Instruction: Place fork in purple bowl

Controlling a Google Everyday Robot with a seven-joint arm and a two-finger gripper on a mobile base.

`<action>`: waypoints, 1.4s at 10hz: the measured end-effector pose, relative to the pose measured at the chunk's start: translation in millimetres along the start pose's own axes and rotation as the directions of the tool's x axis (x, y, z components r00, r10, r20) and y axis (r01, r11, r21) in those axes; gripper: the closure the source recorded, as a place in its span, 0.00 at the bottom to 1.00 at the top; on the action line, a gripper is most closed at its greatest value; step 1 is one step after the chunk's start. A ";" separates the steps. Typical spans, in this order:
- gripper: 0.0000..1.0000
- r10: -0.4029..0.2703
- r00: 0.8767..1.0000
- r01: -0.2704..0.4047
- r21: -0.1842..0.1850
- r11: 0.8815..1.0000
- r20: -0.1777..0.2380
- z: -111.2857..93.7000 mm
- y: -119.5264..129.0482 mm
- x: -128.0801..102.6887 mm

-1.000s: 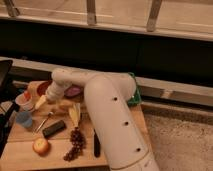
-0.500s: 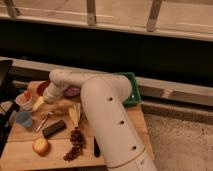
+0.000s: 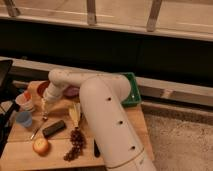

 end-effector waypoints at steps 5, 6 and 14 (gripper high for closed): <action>1.00 0.008 1.000 -0.008 0.024 1.000 -0.007 -3.6 -2.1 5.1; 1.00 0.018 1.000 -0.018 0.039 0.999 0.002 -10.9 -2.9 4.6; 1.00 0.036 0.995 -0.059 0.255 0.965 0.093 -134.7 -35.4 -38.5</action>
